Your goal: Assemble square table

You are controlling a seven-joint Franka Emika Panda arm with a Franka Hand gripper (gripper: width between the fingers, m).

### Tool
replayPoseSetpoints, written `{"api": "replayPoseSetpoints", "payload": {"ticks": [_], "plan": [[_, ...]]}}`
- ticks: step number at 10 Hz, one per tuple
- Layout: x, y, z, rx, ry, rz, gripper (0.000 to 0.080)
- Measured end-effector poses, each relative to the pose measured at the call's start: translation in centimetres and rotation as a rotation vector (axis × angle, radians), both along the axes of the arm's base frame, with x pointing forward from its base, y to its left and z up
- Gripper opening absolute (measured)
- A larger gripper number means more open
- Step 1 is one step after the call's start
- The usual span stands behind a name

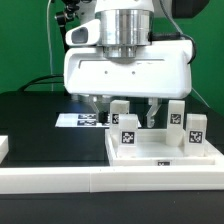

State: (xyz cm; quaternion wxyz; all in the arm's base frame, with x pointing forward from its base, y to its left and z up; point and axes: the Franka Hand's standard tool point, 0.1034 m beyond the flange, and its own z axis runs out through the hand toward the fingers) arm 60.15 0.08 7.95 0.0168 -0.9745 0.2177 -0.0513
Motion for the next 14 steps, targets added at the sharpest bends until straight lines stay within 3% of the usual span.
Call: {"api": "replayPoseSetpoints", "payload": {"ticks": [6, 7, 8, 9, 11, 14], "plan": [[0.2, 0.2, 0.1, -0.048, 0.003, 0.261, 0.0640], [0.2, 0.2, 0.1, -0.046, 0.003, 0.244, 0.0469], [0.2, 0.2, 0.1, -0.044, 0.003, 0.225, 0.0469], [0.2, 0.2, 0.1, -0.044, 0.003, 0.224, 0.0288], [0.2, 0.1, 0.1, -0.034, 0.003, 0.136, 0.0288], [0.0, -1.5, 0.1, -0.028, -0.001, -0.083, 0.0288]]}}
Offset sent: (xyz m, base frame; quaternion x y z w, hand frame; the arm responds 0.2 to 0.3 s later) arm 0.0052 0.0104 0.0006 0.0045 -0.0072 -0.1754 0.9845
